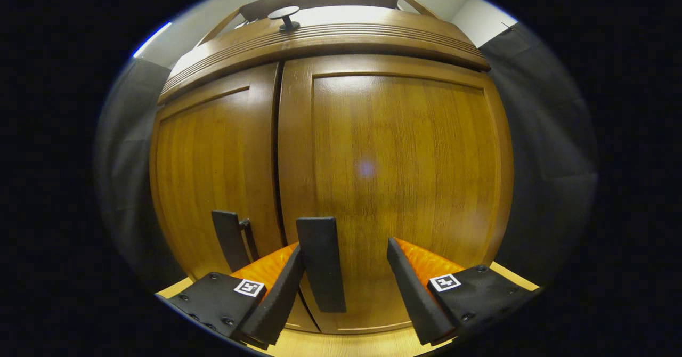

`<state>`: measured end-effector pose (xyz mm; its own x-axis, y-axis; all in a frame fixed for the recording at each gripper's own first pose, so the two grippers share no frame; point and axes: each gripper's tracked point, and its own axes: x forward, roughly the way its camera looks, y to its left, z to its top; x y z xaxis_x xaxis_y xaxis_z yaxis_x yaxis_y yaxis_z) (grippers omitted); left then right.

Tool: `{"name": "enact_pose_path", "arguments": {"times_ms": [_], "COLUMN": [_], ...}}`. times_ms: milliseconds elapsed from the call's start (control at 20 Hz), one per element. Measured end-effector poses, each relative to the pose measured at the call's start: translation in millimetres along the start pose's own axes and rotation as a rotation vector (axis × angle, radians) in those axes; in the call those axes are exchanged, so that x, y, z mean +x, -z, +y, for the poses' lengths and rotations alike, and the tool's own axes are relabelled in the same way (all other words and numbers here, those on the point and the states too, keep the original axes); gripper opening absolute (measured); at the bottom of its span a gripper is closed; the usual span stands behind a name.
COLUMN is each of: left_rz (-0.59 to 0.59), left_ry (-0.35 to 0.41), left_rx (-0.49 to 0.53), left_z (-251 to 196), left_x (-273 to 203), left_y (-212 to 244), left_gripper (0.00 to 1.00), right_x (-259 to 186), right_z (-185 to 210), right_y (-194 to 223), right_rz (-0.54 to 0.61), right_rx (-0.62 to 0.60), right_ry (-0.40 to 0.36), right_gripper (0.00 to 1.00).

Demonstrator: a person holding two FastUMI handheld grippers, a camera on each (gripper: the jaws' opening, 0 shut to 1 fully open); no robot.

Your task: Open the right door of the double-door shoe cabinet with the right hand, and open the left door with the left hand.

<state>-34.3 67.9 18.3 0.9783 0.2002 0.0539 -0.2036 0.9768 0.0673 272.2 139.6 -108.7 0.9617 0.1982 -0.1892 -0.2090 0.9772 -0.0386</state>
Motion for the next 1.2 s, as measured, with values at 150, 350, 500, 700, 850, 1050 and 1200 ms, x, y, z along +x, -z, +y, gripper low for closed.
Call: {"name": "enact_pose_path", "arguments": {"times_ms": [150,350,500,700,850,1050,1200], "left_rz": [-0.001,0.006,0.005,0.009,0.012,0.015,0.021], "left_ry": [-0.019,-0.028,-0.028,-0.031,-0.035,-0.042,-0.044], "left_rx": [-0.016,-0.028,-0.039,-0.037,-0.041,-0.037,-0.033], "left_z": [6.5,10.1,11.2,11.9,15.5,16.8,17.9], "left_x": [3.6,10.6,13.7,16.5,15.2,13.9,11.8], "left_y": [1.4,5.3,6.3,7.2,8.5,9.8,9.8], "left_gripper": [0.94,0.91,0.94,0.94,0.94,0.94,0.94], "right_x": [-0.4,1.8,1.0,2.8,7.5,0.5,-1.2], "right_z": [6.1,5.9,10.3,23.8,26.0,23.2,23.0], "right_y": [1.2,4.0,4.6,3.5,5.8,6.1,7.9], "right_rz": [-0.005,0.007,0.017,0.005,0.032,0.035,0.040], "right_rx": [-0.010,0.024,0.063,0.013,0.022,-0.025,-0.016], "right_ry": [-0.030,-0.060,-0.072,-0.105,-0.127,-0.119,-0.128], "right_gripper": [0.88,0.78,0.80,0.54,0.41,0.30,0.34]}}
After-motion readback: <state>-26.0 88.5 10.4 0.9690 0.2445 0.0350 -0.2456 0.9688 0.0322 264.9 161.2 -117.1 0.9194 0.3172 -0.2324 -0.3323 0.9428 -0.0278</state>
